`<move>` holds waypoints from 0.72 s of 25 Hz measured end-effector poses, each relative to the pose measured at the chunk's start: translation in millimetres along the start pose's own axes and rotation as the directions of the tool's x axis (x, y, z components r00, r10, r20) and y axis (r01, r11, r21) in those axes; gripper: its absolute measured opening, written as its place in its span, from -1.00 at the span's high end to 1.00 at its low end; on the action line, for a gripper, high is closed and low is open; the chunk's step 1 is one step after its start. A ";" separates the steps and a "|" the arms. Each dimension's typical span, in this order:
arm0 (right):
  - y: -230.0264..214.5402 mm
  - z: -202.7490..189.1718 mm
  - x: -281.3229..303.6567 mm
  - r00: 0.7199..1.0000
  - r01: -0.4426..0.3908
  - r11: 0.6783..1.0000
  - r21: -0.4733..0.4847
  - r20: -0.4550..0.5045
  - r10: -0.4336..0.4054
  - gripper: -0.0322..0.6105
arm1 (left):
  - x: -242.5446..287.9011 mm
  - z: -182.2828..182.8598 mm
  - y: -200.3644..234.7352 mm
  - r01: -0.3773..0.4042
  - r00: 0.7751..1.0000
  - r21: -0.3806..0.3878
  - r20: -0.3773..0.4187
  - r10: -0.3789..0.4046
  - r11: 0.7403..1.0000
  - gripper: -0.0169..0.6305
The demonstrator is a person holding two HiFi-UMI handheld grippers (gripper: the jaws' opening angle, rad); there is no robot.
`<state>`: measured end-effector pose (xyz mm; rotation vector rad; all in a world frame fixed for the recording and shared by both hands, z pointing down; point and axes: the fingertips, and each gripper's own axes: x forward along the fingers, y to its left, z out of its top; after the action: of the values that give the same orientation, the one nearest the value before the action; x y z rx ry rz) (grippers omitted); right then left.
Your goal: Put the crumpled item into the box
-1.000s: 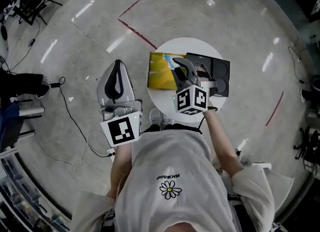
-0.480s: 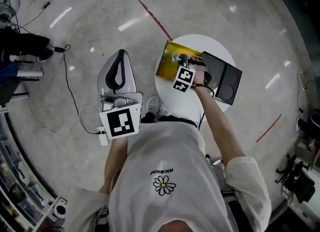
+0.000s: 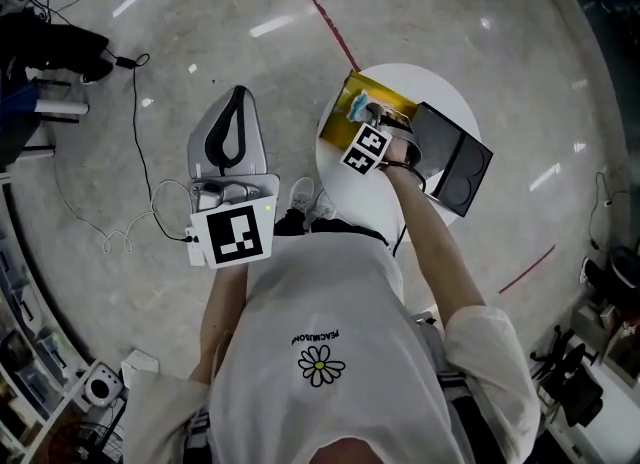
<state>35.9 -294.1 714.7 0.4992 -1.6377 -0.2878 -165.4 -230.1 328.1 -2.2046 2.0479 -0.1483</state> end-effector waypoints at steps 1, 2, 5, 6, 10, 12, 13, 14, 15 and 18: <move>0.8 -0.3 0.3 1.000 -0.022 0.999 0.046 0.008 0.022 0.46 | 0.4 -0.6 -0.3 0.001 1.000 0.001 -0.002 -0.001 1.000 0.95; 0.1 -0.7 0.0 0.999 -0.038 0.995 0.093 0.018 0.037 0.45 | 0.9 -1.1 -0.6 0.002 1.000 0.002 -0.003 -0.002 1.000 0.95; -4.0 -1.9 -1.8 0.996 -0.082 0.978 0.194 0.049 0.074 0.38 | 3.8 -2.4 -2.0 0.010 1.000 0.002 -0.005 -0.009 1.000 0.95; -4.8 -2.2 -2.3 0.994 -0.101 0.972 0.212 0.057 0.090 0.34 | 5.2 -2.7 -2.7 0.014 1.000 0.002 -0.005 -0.014 1.000 0.95; -4.9 -1.2 -5.1 0.983 -0.179 0.948 0.262 0.089 0.161 0.14 | 9.1 -3.3 -3.9 0.022 1.000 -0.001 -0.005 -0.022 1.000 0.95; -3.2 -1.2 -7.6 0.977 -0.207 0.939 0.276 0.099 0.186 0.03 | 9.5 -2.6 -4.9 0.025 1.000 0.000 -0.003 -0.025 1.000 0.95; -1.8 -1.2 -9.0 0.976 -0.215 0.936 0.278 0.103 0.194 -0.01 | 9.6 -1.9 -5.6 0.026 1.000 0.000 0.000 -0.026 1.000 0.95; -0.5 -1.4 -10.1 0.975 -0.220 0.935 0.278 0.104 0.198 -0.03 | 10.0 -1.3 -6.1 0.028 1.000 -0.002 0.004 -0.028 1.000 0.95; 0.2 -1.4 -10.9 0.974 -0.220 0.935 0.278 0.106 0.198 -0.04 | 10.8 -0.8 -6.4 0.029 1.000 -0.003 0.009 -0.029 1.000 0.95; -2.7 2.6 -14.1 0.974 -0.218 0.935 0.281 0.121 0.191 -0.05 | 13.4 0.3 -5.5 0.034 0.999 -0.004 0.022 -0.034 0.999 0.95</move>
<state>34.7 -290.0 700.8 0.5382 -1.8172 0.0914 -159.0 -243.0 328.5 -2.2350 2.0020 -0.1230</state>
